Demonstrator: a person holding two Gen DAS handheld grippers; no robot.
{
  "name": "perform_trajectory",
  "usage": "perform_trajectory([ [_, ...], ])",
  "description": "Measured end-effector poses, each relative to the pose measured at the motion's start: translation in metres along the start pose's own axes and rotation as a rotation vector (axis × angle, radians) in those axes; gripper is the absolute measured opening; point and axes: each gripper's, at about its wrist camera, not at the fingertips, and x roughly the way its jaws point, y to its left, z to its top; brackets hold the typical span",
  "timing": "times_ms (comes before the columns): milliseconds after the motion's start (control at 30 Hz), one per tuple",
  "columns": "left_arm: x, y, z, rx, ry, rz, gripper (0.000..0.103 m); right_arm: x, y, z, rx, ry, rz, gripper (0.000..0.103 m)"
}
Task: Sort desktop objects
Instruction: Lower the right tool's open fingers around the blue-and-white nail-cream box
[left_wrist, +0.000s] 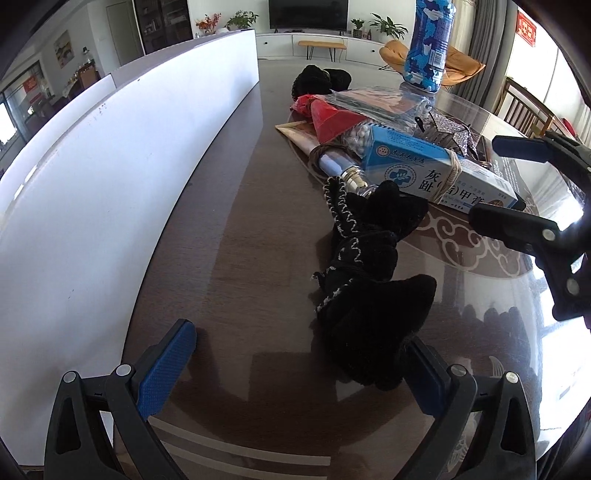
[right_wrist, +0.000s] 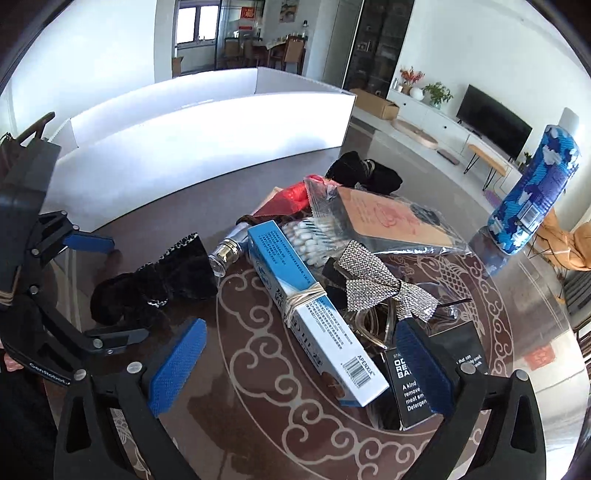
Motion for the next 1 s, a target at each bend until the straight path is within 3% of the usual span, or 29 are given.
perform_trajectory([
  [167,0.0,0.003,0.0,-0.014,0.005,-0.003,0.103,0.014,0.004,0.004,-0.056,0.071,-0.021,0.081],
  [200,0.001,0.002,0.0,-0.01,0.005,0.0,0.103,0.014,0.004,0.005,-0.056,0.08,-0.013,0.069],
  [233,0.0,0.002,0.0,-0.008,0.003,0.001,0.103,0.014,0.003,0.006,-0.056,0.088,0.0,0.05],
  [300,0.0,0.002,0.0,-0.008,0.003,0.001,0.103,0.014,0.004,0.005,-0.06,0.123,0.041,0.041],
  [500,0.0,0.001,0.0,-0.009,0.006,0.001,0.103,0.004,0.011,-0.008,-0.053,0.163,0.055,0.041],
  [567,-0.001,0.001,-0.001,-0.008,0.006,0.005,0.103,-0.004,0.011,-0.023,0.004,0.179,0.107,0.052],
  [633,-0.002,0.002,-0.002,-0.01,0.007,0.003,0.103,-0.016,0.007,-0.04,0.096,0.169,0.215,0.076],
  [667,-0.003,0.002,-0.002,-0.012,0.006,-0.001,0.103,-0.022,0.005,-0.049,0.136,0.159,0.257,0.078],
  [833,-0.006,0.003,-0.002,-0.018,-0.001,-0.013,0.103,-0.043,-0.009,-0.081,0.308,0.126,0.433,0.079],
  [933,-0.005,0.005,-0.003,-0.023,0.003,-0.008,0.103,-0.05,-0.007,-0.087,0.328,0.115,0.534,0.079],
  [1000,-0.004,0.006,-0.003,-0.028,0.005,-0.006,0.103,-0.048,-0.003,-0.087,0.31,0.126,0.498,0.079],
])
